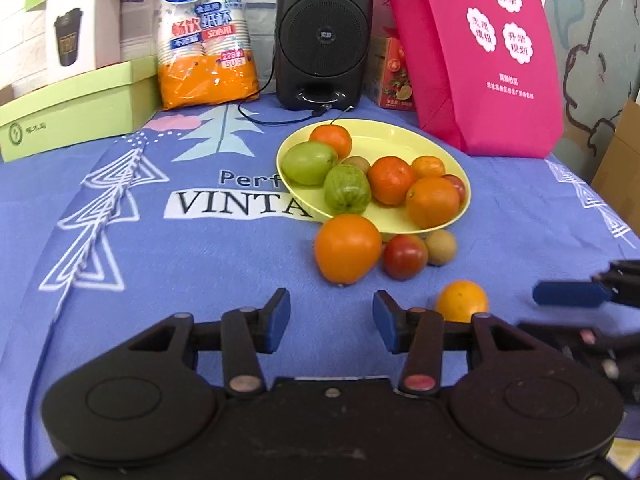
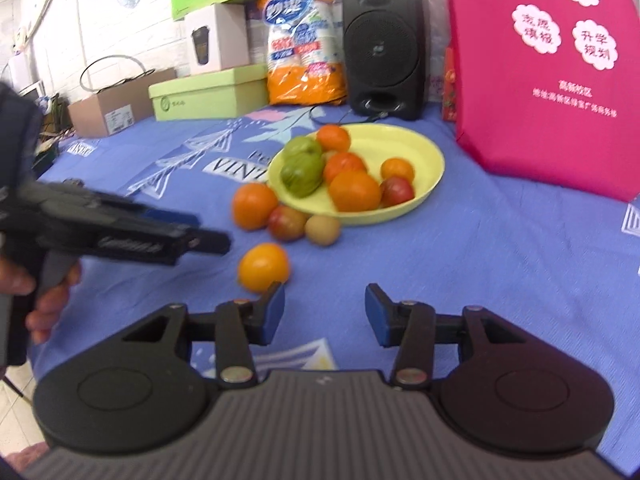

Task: Organize fruits
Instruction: 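Grasp a large orange with the left gripper while the right grasps a small orange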

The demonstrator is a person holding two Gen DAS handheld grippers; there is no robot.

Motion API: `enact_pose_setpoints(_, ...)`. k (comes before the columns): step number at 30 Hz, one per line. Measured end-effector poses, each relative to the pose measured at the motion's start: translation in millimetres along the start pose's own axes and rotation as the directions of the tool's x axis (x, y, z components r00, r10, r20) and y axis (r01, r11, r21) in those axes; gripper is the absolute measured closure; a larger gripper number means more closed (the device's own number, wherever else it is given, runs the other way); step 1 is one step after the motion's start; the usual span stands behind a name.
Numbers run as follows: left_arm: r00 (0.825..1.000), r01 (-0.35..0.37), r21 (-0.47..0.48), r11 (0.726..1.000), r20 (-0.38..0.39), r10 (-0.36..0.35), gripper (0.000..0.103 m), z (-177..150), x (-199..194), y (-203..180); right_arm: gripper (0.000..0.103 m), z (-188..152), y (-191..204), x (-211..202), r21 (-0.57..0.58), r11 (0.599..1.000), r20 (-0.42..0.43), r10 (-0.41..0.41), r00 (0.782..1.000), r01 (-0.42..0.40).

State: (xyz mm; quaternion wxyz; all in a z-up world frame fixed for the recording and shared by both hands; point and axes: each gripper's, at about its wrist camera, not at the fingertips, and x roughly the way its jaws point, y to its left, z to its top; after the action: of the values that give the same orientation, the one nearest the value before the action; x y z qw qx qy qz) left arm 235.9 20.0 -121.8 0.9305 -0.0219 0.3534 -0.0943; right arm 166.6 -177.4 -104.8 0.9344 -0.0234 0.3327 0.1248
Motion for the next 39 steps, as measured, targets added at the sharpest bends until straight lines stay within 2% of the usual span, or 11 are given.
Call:
enact_pose_setpoints(4,1.0,-0.007,0.033,0.999,0.005,0.007,0.057,10,17,-4,0.057,-2,7,2,-0.029,1.0,-0.01,0.011,1.0,-0.012)
enact_pose_setpoints(10,1.0,0.012,0.024,1.0,0.006,-0.012,0.057,22,35,-3,0.052,-3,9,8,-0.043,0.999,-0.024,0.019,1.0,-0.02)
enact_pose_setpoints(13,1.0,0.029,0.007,1.0,0.007,-0.029,0.059,24,39,1,0.05,-3,7,10,-0.039,0.999,-0.024,0.024,0.999,-0.025)
enact_pose_setpoints(14,0.999,0.034,0.01,0.999,0.011,-0.034,0.063,24,40,1,0.05,-3,7,10,-0.04,0.999,-0.025,0.023,0.999,-0.024)
enact_pose_setpoints(19,0.999,0.046,-0.005,0.999,0.009,-0.046,0.063,21,35,5,0.05,0,10,14,-0.05,0.998,-0.028,0.03,0.999,-0.031)
enact_pose_setpoints(26,1.0,0.015,-0.014,1.0,0.008,-0.015,0.063,6,14,15,0.05,7,26,23,-0.083,0.995,-0.035,0.044,0.998,-0.046)
enact_pose_setpoints(30,1.0,0.019,-0.052,0.998,0.013,-0.018,0.062,-4,1,25,0.05,14,34,35,-0.095,0.995,-0.04,0.022,0.999,-0.026)
enact_pose_setpoints(35,1.0,0.0,-0.051,0.999,0.026,0.002,0.062,-14,-7,27,0.05,19,42,48,-0.107,0.994,-0.047,-0.006,0.999,0.001)
enact_pose_setpoints(37,1.0,-0.003,-0.049,0.999,0.03,0.005,0.062,-15,-8,27,0.054,18,44,49,-0.121,0.993,-0.044,-0.014,0.999,0.008)
enact_pose_setpoints(39,0.999,-0.003,-0.053,0.999,0.032,0.004,0.062,-16,-8,26,0.068,17,45,47,-0.123,0.992,-0.043,-0.008,0.999,0.003)
